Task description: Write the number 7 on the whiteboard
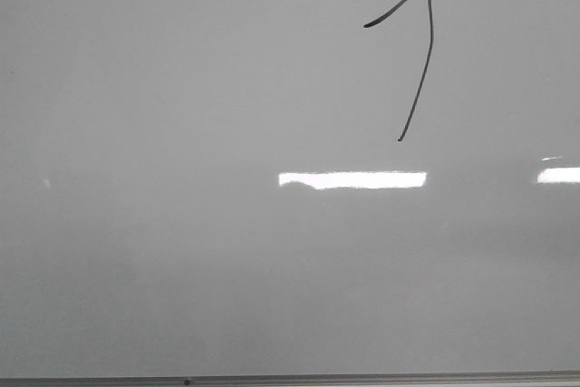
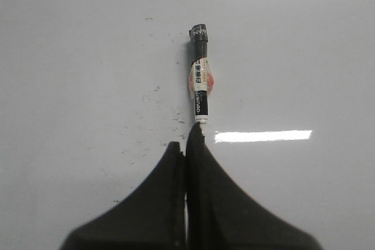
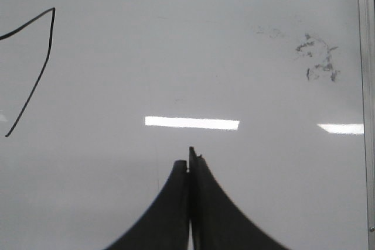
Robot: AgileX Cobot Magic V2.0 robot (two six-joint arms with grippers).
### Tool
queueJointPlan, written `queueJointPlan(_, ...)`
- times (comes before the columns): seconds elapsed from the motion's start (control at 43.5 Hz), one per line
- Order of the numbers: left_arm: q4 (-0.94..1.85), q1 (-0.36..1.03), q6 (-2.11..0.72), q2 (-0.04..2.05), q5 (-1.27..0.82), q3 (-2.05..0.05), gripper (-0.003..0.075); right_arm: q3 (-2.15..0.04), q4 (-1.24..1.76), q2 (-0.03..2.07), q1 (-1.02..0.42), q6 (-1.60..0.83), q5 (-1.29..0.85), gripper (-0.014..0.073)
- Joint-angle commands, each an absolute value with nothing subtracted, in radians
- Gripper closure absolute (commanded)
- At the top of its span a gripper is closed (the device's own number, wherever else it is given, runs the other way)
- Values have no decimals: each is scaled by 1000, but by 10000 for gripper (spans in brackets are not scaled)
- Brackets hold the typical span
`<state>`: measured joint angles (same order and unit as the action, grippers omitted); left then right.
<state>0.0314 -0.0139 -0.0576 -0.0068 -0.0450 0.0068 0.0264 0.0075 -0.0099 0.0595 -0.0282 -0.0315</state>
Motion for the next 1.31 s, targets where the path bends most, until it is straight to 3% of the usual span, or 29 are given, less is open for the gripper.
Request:
queueJointPlan(0.0, 40, -16, -57, -20, 41, 20, 741, 24, 20, -29, 66, -26, 71, 659)
queueJointPlan(1.286, 40, -16, -57, -20, 41, 20, 741, 24, 20, -29, -15, -22, 82, 659)
